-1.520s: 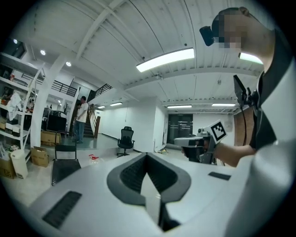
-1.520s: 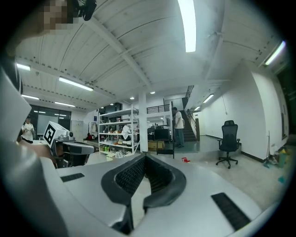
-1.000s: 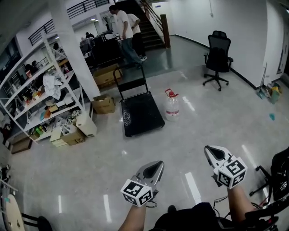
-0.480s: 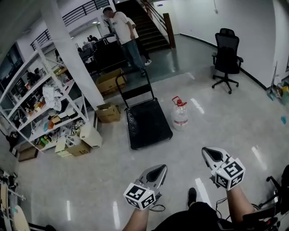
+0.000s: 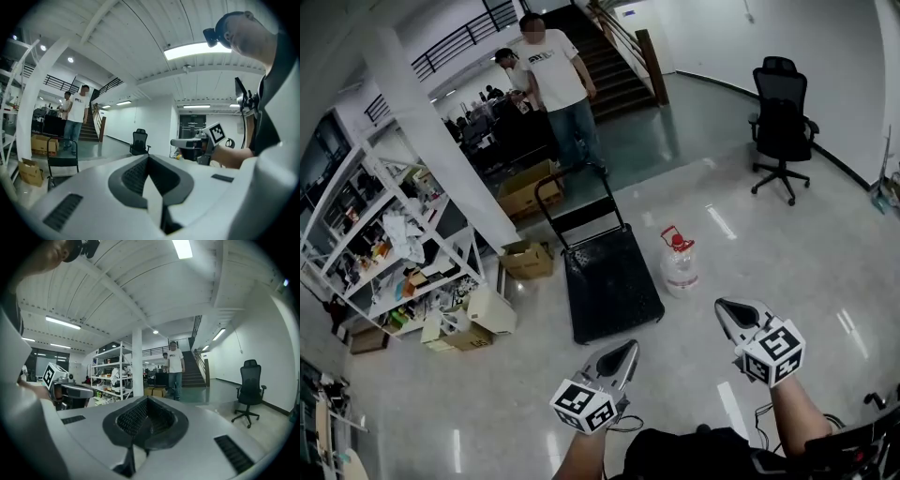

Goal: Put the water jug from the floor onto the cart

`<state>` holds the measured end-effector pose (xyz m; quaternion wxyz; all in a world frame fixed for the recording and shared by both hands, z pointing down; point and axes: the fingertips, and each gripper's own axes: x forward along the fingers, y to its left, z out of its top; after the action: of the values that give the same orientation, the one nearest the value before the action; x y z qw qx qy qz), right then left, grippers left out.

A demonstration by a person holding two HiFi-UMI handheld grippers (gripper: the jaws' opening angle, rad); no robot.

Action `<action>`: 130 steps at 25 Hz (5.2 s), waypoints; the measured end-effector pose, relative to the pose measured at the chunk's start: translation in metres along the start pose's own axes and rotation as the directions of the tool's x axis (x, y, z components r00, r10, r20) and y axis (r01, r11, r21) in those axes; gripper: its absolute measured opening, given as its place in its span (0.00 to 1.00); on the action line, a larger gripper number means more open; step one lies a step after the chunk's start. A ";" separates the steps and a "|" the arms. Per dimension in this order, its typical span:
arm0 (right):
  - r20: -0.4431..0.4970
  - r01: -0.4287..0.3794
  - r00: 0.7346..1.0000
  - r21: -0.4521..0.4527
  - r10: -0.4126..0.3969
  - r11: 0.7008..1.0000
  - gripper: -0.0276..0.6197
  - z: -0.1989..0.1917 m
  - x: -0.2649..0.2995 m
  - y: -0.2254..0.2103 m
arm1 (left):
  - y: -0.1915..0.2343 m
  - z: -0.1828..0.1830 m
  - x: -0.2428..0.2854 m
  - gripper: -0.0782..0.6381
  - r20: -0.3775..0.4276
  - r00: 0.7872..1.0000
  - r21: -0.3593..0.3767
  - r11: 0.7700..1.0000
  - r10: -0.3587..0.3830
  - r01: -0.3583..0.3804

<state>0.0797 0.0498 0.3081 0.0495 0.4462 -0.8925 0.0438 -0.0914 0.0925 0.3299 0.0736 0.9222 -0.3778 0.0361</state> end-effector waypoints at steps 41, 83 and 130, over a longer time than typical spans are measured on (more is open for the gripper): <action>-0.088 0.040 0.996 0.090 -0.032 0.995 0.10 0.005 0.552 -0.345 | 0.492 0.042 0.418 0.10 -0.092 0.995 -0.064 0.997 -0.041 0.035; -0.766 0.699 0.639 0.543 -0.067 0.465 0.34 -0.555 0.571 -0.504 | 0.522 -0.415 0.602 0.10 -0.677 0.701 -0.397 0.914 -0.227 -0.087; -0.716 0.388 0.688 0.501 0.118 0.774 0.17 -0.323 0.653 -0.412 | 0.582 -0.207 0.450 0.10 -0.426 0.895 -0.342 0.891 0.134 -0.297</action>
<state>0.0358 -0.6747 0.7259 0.2453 0.4526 -0.6976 0.4983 -0.1815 -0.5944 0.6519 0.3291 0.8128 -0.4567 0.1497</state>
